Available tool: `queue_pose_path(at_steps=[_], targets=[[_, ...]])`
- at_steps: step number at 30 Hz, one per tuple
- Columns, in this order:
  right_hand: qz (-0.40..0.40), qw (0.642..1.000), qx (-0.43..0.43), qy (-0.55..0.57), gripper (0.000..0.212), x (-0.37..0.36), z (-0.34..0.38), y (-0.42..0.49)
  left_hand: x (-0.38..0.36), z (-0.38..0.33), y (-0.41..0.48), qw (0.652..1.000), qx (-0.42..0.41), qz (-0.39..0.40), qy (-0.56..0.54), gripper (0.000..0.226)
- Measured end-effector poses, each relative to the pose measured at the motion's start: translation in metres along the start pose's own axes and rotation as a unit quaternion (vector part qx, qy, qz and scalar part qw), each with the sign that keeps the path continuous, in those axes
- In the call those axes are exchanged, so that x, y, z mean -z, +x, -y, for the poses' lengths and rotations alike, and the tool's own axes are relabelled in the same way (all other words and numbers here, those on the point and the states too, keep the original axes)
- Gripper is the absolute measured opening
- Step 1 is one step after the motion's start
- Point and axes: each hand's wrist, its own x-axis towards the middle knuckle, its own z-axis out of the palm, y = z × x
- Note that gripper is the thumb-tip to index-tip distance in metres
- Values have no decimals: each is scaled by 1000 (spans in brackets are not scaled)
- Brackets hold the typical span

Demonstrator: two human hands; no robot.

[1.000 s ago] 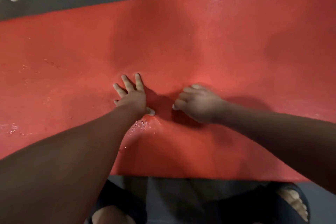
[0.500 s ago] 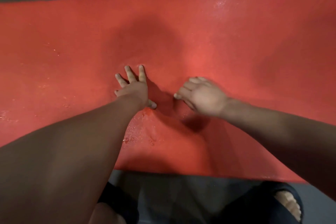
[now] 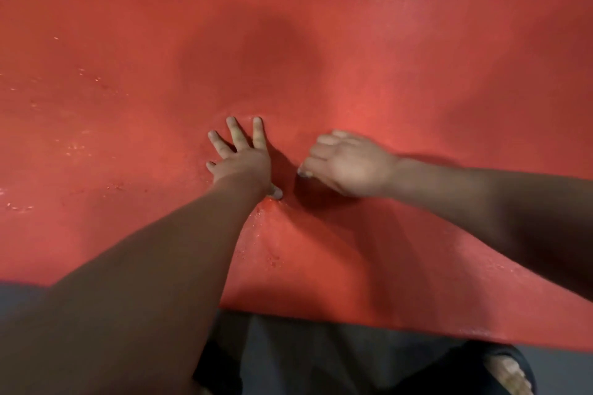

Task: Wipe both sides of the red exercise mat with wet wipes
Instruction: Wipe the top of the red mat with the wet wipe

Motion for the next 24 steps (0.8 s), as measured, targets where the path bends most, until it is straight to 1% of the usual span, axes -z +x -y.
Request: queue_pose_path(at_steps=[1, 3, 5, 7, 8, 9, 10, 11, 12, 13, 14, 15, 16, 17, 18, 19, 20, 21, 22, 23, 24], targets=[[2, 1000, -11, -22, 12, 6, -12, 5, 1, -1, 0, 1000, 0, 0, -2, 148], [-33, 994, -89, -61, 14, 18, -43, 21, 3, -2, 0, 1000, -1, 3, -9, 148], [-63, 979, -175, -84, 26, 32, -69, 37, 4, -1, -1, 1000, -2, 5, -11, 147], [-75, 970, -220, -70, 35, 35, -75, 49, 3, 0, -1, 1000, -1, 5, -10, 147], [-74, 969, -230, -52, 32, 32, -72, 51, 3, 1, -2, 1000, 1, 5, -11, 148], [-72, 971, -226, -35, 25, 29, -65, 50, 2, 1, -2, 1000, 2, 4, -12, 148], [-58, 978, -200, -16, 16, 25, -55, 47, 2, 2, -2, 1000, 3, 3, -11, 149], [-27, 989, -143, 0, 8, 21, -44, 41, 2, 1, -2, 1000, 3, 3, -9, 150], [18, 998, -56, 14, 8, 18, -34, 32, 2, 0, -2, 1000, 3, 4, -7, 151], [66, 997, 36, 19, 10, 18, -26, 23, 2, 0, -1, 1000, 4, 5, -5, 151], [107, 989, 106, 7, 10, 20, -24, 17, 2, -1, 0, 1000, 6, 6, -4, 151], [118, 983, 142, -17, 10, 23, -30, 17, 3, -1, 0, 1000, 7, 5, -2, 151], [96, 984, 142, -46, 9, 24, -41, 22, 3, -1, 1, 1000, 8, 5, -1, 151], [50, 992, 100, -66, 7, 25, -54, 31, 3, -2, 1, 1000, 8, 6, 0, 151], [-6, 997, 25, -78, 5, 26, -68, 40, 2, -2, 1, 1000, 8, 7, 3, 151], [-54, 993, -66, -83, 6, 29, -82, 49, 1, -2, 1, 1000, 8, 9, 6, 151], [-83, 981, -155, -81, 13, 31, -90, 57, 0, -2, 1, 1000, 7, 11, 7, 150], [-95, 967, -223, -73, 19, 32, -91, 64, 0, -2, 1, 1000, 6, 10, 7, 150], [-103, 957, -264, -63, 22, 30, -84, 68, 0, -1, 1, 1000, 5, 9, 6, 149], [-107, 955, -273, -53, 22, 24, -72, 69, 0, -1, 1, 1000, 4, 8, 6, 149], [-110, 961, -250, -38, 22, 18, -56, 66, 0, -1, 1, 1000, 2, 7, 6, 149]])
